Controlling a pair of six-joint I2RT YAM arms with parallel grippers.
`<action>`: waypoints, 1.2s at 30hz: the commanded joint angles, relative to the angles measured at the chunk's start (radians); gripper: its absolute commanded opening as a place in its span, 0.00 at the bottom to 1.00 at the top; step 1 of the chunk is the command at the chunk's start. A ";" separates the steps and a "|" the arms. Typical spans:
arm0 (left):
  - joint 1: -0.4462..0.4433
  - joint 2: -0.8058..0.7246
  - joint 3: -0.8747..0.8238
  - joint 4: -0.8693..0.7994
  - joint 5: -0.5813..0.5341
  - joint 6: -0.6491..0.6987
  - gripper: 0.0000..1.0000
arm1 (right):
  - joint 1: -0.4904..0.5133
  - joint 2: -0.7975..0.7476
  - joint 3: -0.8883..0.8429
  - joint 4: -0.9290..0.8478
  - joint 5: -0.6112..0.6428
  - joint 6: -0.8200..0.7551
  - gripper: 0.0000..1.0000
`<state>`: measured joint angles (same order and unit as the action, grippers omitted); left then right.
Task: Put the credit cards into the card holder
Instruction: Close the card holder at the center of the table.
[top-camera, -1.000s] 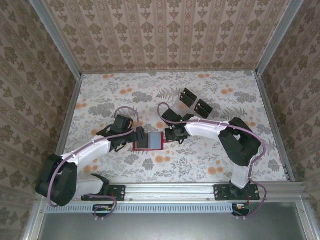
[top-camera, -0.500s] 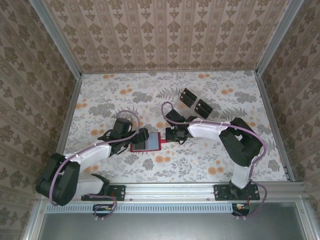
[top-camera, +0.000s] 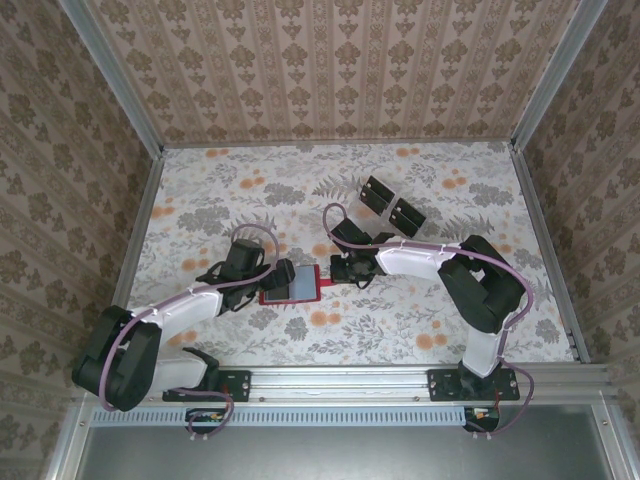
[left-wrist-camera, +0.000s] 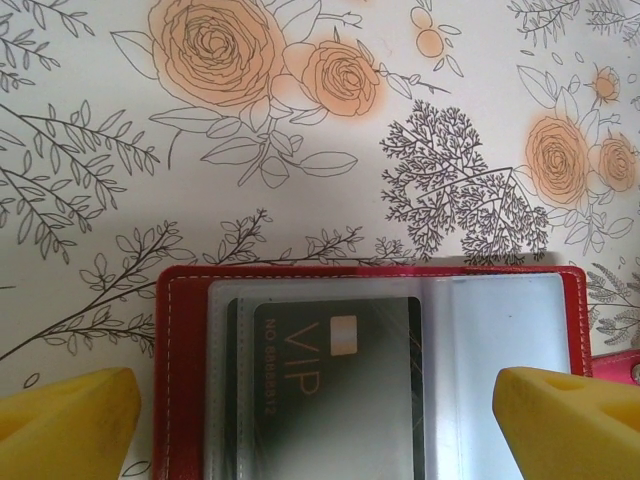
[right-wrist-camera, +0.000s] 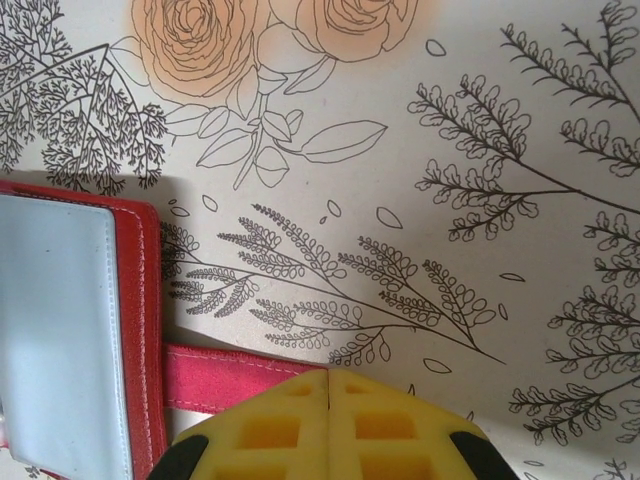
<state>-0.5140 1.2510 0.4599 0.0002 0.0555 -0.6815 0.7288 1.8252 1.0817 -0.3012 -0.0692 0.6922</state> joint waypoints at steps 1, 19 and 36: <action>0.010 0.024 -0.012 0.002 -0.014 -0.010 1.00 | -0.005 -0.028 -0.016 0.012 -0.024 0.020 0.00; 0.003 -0.071 -0.023 0.086 0.053 -0.045 1.00 | -0.005 -0.008 -0.005 0.018 -0.037 0.019 0.00; -0.166 -0.071 0.063 0.212 0.046 -0.173 1.00 | -0.022 -0.011 -0.012 0.044 -0.055 0.021 0.00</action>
<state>-0.6415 1.1633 0.4747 0.1516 0.1123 -0.8162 0.7139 1.8248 1.0779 -0.2790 -0.1066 0.7074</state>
